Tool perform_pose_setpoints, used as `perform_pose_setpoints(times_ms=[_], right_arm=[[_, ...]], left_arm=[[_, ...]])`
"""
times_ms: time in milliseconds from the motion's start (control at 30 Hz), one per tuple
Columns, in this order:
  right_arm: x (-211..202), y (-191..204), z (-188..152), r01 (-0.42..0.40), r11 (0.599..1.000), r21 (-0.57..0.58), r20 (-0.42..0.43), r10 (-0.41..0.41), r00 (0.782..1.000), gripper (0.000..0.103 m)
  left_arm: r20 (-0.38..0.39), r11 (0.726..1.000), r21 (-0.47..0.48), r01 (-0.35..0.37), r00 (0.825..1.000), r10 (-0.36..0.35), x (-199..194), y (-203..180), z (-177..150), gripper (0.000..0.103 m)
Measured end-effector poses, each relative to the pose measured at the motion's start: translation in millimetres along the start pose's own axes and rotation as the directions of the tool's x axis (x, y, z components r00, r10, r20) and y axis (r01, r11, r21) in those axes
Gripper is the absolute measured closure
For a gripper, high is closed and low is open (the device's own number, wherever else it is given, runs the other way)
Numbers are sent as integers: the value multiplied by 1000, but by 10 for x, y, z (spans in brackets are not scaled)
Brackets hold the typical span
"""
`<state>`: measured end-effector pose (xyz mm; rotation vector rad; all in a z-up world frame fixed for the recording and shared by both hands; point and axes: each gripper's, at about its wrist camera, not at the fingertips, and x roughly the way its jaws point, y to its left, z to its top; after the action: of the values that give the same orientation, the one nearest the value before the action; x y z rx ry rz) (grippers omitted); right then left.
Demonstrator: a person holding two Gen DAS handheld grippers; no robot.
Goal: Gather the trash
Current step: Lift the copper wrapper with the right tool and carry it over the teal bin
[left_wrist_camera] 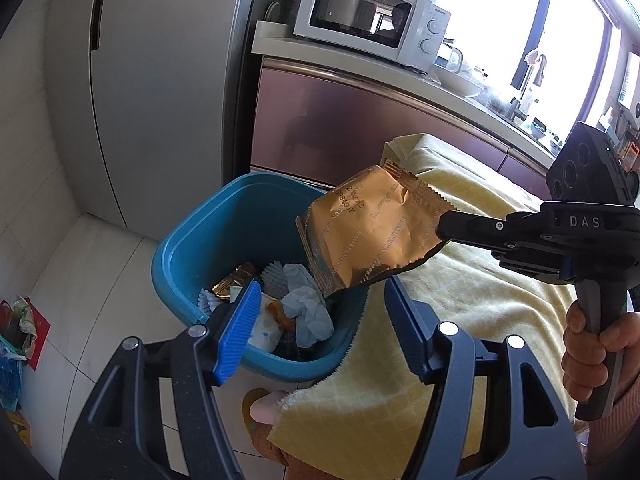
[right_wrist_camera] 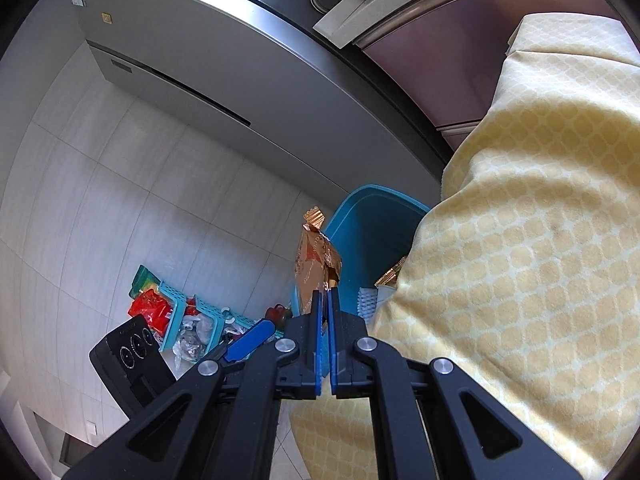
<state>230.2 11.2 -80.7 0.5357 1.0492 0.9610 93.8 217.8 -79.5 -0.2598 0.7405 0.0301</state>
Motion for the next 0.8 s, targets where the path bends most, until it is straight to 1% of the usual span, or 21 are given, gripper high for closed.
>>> perform_pose_setpoints(times_ms=[333,667,800], right_arm=[[200,34,16,32,999,11,-16,-32,999,101],[369,61,17,88,996,-4,-26,-88,996,101],[455,53,29,101,995,-4,-40,-102,994,99]], left_arm=[[-8,1000,-19,-11,1000,11,112,76,35,40],[-20,999,-44,-17,1000,16,199,148,55,40],[-29,998,-55,-29,999,27,253,180,53,40]])
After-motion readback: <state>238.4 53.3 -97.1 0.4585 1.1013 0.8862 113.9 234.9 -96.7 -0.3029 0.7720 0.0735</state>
